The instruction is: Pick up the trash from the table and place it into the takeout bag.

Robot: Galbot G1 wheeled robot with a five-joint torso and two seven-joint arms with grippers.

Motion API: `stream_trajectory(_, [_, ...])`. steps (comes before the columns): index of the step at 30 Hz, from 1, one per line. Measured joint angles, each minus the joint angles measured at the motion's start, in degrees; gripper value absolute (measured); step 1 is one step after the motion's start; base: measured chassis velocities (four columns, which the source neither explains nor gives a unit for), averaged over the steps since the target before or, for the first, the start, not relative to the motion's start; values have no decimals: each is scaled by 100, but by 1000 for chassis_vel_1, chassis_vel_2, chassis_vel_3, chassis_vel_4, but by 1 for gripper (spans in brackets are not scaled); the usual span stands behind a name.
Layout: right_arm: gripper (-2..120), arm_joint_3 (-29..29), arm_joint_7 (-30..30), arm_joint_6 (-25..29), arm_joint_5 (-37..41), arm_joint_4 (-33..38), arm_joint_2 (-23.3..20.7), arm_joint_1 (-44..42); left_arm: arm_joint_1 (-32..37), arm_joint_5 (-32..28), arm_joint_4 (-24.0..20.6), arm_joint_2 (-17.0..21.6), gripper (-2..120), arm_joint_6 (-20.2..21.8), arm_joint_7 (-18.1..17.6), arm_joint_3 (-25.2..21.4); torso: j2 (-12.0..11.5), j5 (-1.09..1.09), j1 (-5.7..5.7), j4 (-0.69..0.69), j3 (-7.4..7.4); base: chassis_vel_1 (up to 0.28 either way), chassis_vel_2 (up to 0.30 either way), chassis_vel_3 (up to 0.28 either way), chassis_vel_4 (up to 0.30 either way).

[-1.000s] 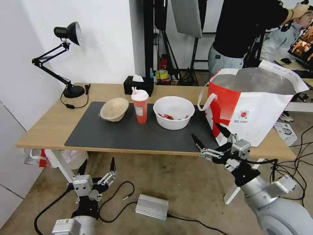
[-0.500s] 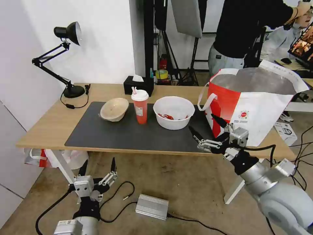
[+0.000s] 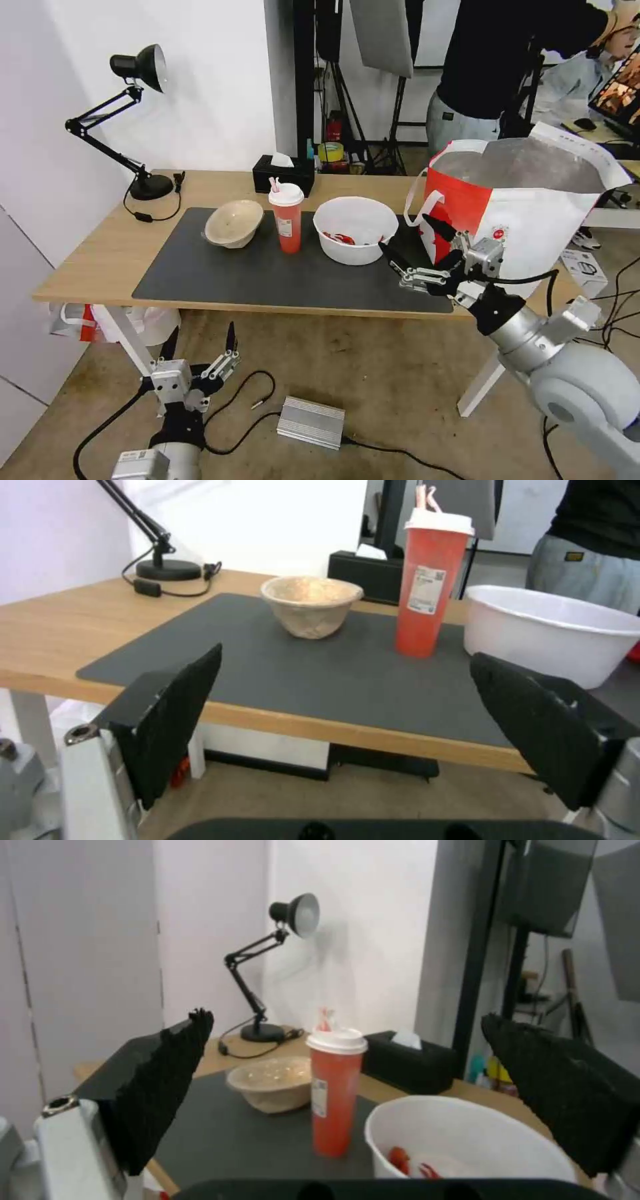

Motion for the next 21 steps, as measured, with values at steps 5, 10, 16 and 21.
stream_trajectory(5, [100, -424, -77, -129, 303, -144, -108, 564, -59, 20, 41, -67, 100, -2, 6, 25, 0, 0, 0, 1, 0, 0, 0, 0, 0])
stream_trajectory(10, [100, -815, -290, -265, 520, -318, -273, 1146, -67, 41, 69, -119, 100, -5, 6, 33, 0, 0, 0, 0, 0, 0, 0, 0, 0])
stream_trajectory(16, [100, -1320, -400, -382, 720, -560, -382, 1876, -58, 41, 73, -134, 100, -8, 5, -2, 0, 0, 0, 0, 0, 0, 0, 0, 0])
stream_trajectory(21, [100, -1691, -453, -660, 923, -733, -481, 2455, -49, 40, 68, -147, 100, -8, 2, -37, 0, 0, 0, 1, 0, 0, 0, 0, 0])
